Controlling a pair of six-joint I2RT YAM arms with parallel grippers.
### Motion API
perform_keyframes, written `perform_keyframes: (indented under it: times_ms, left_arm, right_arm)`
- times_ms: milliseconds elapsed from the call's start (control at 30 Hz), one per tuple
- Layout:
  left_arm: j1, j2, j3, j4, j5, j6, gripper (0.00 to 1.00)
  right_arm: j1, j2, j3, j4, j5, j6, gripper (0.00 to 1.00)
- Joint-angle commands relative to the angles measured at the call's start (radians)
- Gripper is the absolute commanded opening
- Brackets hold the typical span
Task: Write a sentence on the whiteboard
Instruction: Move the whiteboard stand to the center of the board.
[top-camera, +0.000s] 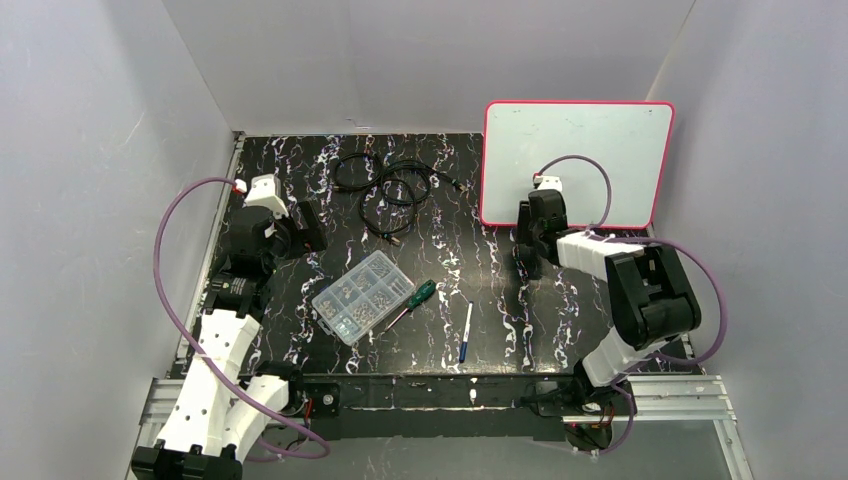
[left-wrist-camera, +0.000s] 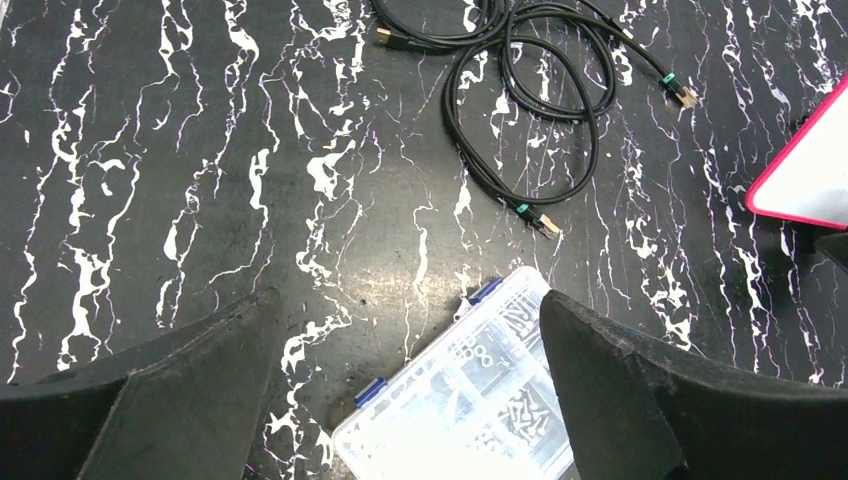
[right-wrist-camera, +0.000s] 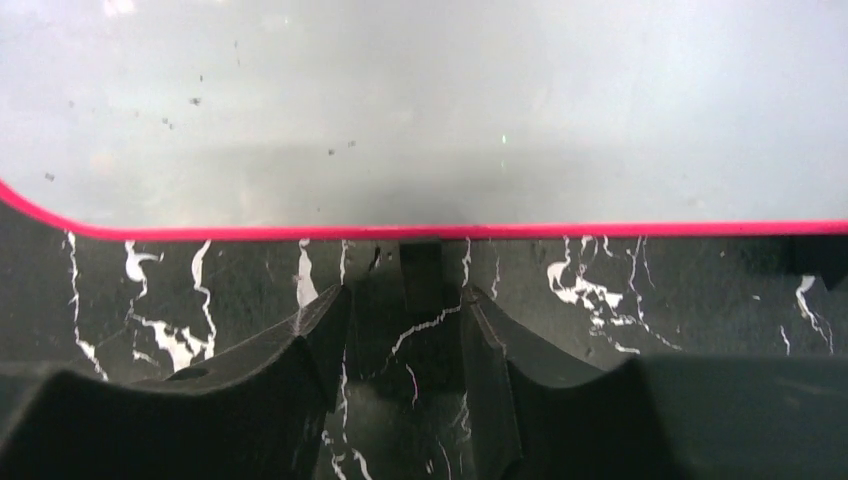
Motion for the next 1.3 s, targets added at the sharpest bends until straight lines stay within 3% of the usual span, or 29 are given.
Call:
perform_keyframes:
  times_ms: [0,167,533,833,1267]
  left_arm:
    - [-0.001,-0.003,-0.004,0.011,0.032,0.014,0.99]
    - [-0.001,-0.001,-0.005,0.014,0.046,0.018,0.99]
    - [-0.001,0.003,-0.007,0.016,0.053,0.020,0.99]
    - [-0.001,-0.001,-0.010,0.017,0.060,0.024,0.99]
    - [-0.001,0.004,-0.010,0.018,0.067,0.024,0.99]
  right_arm:
    - [0.002,0.048,0.067,0.067,0.040,-0.024,0.52]
    - [0.002,0.072,0.070,0.079,0.051,-0.038,0.44]
    - [0.006,0.081,0.060,0.088,0.018,-0.063,0.01]
    - [0.053,0.017,0.009,0.071,-0.010,-0.044,0.01]
    - [0.241,-0.105,-0.100,0.048,0.056,0.044,0.01]
